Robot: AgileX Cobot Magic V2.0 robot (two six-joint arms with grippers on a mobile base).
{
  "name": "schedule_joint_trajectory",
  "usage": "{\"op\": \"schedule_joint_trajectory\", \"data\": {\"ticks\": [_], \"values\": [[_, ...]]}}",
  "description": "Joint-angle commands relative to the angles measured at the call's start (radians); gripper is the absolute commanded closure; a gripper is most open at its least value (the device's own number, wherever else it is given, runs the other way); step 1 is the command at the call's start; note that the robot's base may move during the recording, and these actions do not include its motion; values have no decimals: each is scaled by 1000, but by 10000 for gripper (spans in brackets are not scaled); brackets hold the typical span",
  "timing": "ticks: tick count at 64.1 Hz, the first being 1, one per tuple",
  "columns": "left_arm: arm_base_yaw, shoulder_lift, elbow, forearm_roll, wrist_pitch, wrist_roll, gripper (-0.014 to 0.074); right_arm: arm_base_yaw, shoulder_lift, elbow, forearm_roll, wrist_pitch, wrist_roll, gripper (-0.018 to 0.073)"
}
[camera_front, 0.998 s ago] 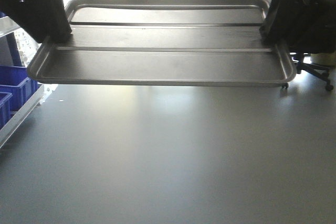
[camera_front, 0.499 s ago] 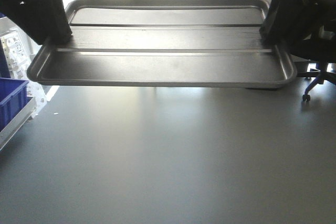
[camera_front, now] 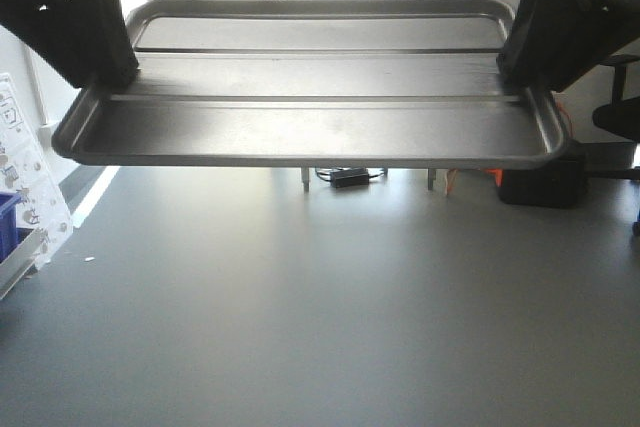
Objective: Grab silver tray and stack on right shelf
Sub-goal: 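Hold the tray level with both grippers while the base drives away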
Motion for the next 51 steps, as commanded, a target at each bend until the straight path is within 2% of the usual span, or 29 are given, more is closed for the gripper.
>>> {"op": "schedule_joint_trajectory", "data": {"ticks": [1,51], "values": [[-4,-30,-30,17,-5,10,689,-4,-29,-35,-37,-43,-16,503],[-4,-28,-30,17,-5,10,689,-4,-29,-35,-37,-45,-16,503]]}}
